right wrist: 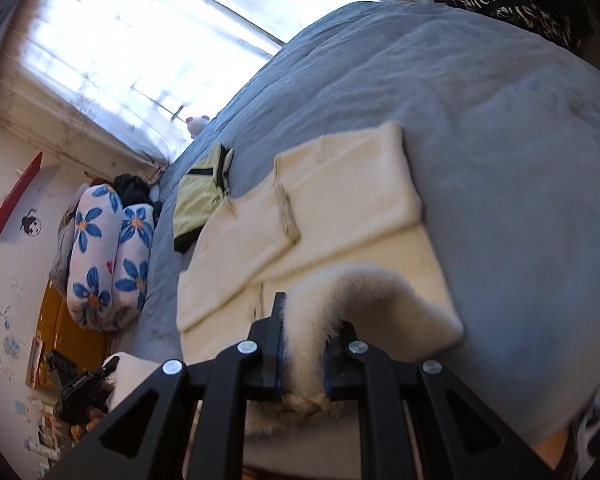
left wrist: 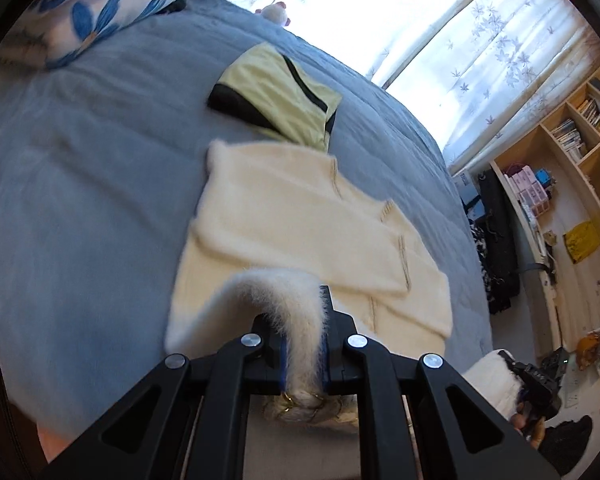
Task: Fold large clothes
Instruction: 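Lift the hem with both tools and fold it up toward the collar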
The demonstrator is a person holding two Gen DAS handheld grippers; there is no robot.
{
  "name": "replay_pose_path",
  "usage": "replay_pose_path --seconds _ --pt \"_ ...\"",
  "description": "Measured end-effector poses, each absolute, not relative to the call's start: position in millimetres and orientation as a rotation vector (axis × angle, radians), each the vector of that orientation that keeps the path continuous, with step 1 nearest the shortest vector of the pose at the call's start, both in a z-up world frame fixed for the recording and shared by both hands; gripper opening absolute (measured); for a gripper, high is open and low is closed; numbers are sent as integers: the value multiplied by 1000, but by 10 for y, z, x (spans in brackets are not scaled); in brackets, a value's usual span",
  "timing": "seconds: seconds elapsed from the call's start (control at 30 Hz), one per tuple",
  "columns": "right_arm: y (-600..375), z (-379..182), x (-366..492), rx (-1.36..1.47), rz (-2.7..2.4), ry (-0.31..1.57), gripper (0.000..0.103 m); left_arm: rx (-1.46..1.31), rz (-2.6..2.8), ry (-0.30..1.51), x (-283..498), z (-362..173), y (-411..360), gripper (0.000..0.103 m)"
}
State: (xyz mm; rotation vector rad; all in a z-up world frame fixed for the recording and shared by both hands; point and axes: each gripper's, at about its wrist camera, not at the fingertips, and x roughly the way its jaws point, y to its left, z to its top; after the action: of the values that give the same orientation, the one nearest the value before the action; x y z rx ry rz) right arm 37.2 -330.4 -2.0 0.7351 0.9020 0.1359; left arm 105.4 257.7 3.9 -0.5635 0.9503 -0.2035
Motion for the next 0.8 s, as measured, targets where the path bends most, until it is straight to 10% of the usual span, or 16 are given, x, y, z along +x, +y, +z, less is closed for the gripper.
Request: replay_pose_path --seconds 0.2,0.37,0.8 --pt "-3300 -66 1488 650 67 938 29 -499 -122 919 2216 -65 2465 19" --pt "-3278 -383 2049 630 70 962 53 -497 -87 979 2876 -473 2419 66" --pt "-3491 -1056 2414 384 -32 1029 54 -186 -64 1089 3257 -1277 2299 66"
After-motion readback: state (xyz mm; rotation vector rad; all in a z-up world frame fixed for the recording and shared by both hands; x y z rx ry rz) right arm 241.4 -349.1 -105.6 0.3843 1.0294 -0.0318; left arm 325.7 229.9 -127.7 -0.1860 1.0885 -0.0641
